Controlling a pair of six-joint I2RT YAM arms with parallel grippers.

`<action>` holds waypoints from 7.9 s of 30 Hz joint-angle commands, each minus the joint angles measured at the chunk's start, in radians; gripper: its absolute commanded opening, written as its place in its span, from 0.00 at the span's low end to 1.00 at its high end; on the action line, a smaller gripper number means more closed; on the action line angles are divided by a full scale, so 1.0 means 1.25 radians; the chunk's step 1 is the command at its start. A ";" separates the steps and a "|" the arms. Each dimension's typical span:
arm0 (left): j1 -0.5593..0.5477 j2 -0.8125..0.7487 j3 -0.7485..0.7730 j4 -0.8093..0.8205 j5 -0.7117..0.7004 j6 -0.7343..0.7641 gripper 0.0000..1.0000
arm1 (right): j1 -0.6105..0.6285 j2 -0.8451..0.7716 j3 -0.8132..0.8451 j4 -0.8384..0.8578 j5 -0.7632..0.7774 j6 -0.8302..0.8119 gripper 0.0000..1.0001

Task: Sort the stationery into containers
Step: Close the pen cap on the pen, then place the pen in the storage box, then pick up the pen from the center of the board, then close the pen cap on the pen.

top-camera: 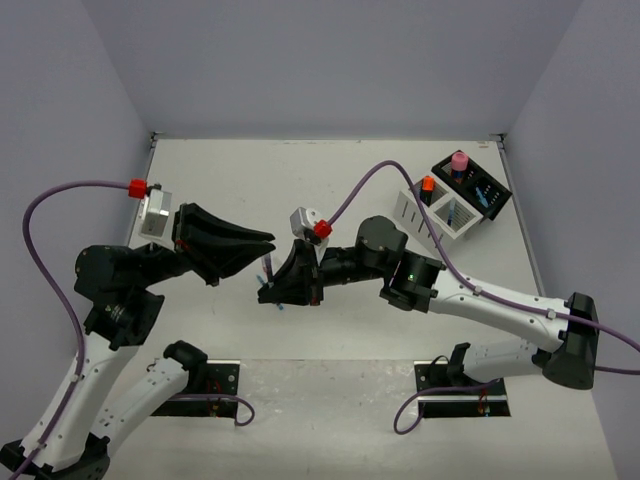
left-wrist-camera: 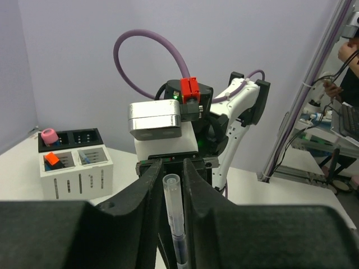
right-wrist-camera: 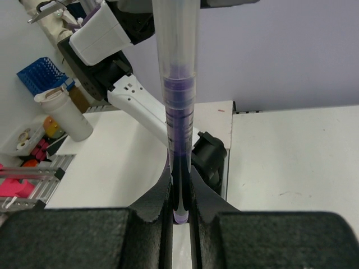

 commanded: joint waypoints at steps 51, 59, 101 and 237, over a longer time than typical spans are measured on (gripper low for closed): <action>-0.002 0.024 0.163 -0.226 -0.297 0.065 0.87 | -0.041 0.068 0.009 0.094 0.231 0.076 0.00; -0.002 -0.013 0.264 -0.603 -0.744 0.116 1.00 | -0.130 -0.124 -0.167 -0.004 0.571 0.096 0.00; -0.001 -0.216 -0.186 -0.616 -0.597 0.202 1.00 | -0.786 0.017 -0.249 -0.087 0.906 0.049 0.18; -0.146 0.875 0.264 -0.933 -1.030 -0.652 0.58 | -0.420 -0.101 -0.181 -0.445 0.660 0.067 0.00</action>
